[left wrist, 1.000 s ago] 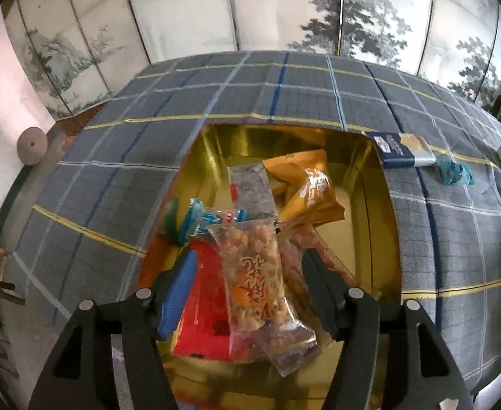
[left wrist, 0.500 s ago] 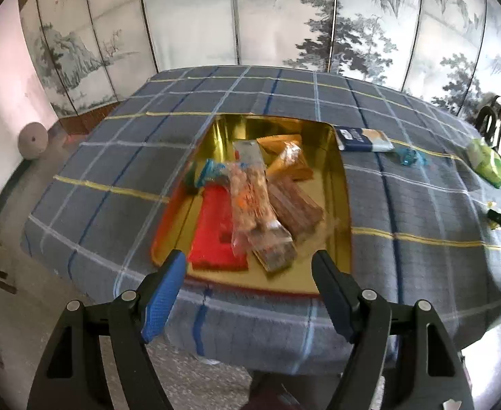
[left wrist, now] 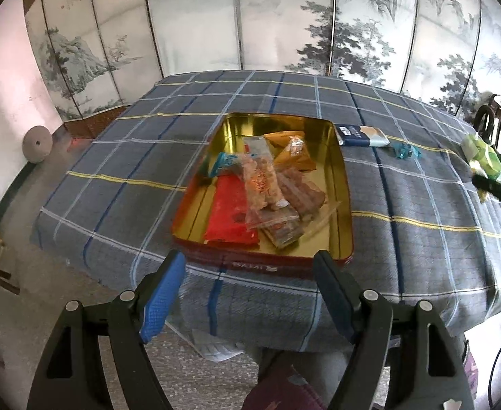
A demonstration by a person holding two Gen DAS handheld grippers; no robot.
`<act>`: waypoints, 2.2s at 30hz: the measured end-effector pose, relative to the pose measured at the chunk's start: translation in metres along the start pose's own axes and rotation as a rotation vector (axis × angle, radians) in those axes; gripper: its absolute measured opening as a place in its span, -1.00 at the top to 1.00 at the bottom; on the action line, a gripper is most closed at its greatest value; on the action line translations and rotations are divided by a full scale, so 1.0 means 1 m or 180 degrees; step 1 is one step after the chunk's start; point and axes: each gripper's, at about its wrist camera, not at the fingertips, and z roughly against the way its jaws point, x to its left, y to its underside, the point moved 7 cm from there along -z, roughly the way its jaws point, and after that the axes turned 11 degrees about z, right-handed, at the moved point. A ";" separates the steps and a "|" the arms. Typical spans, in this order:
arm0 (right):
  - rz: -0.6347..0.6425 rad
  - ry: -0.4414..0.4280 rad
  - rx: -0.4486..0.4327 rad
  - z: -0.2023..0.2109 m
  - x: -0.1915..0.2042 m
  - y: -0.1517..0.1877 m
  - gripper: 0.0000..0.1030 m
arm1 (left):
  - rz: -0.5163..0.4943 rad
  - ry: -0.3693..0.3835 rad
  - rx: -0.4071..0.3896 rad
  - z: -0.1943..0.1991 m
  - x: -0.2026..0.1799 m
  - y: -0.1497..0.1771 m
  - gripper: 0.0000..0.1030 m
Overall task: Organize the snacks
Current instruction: 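Carry the yellow candy over the gold tin with the right gripper, then open the right gripper to drop the yellow candy into the tin, then grasp the blue soda cracker pack with the right gripper and lift it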
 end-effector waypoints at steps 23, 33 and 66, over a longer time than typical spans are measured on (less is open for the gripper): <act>0.0697 -0.0894 0.0325 -0.123 0.209 -0.091 0.52 | -0.0131 -0.0224 -0.0115 0.000 0.031 0.006 -0.47; 0.0765 -0.0841 0.0459 -0.150 0.224 -0.089 0.51 | -0.0129 -0.0250 -0.0044 -0.011 0.040 0.008 -0.50; 0.2769 -0.0558 0.1411 -0.132 0.119 -0.117 -0.14 | 0.0062 -0.0278 -0.0213 -0.017 0.056 -0.016 -0.58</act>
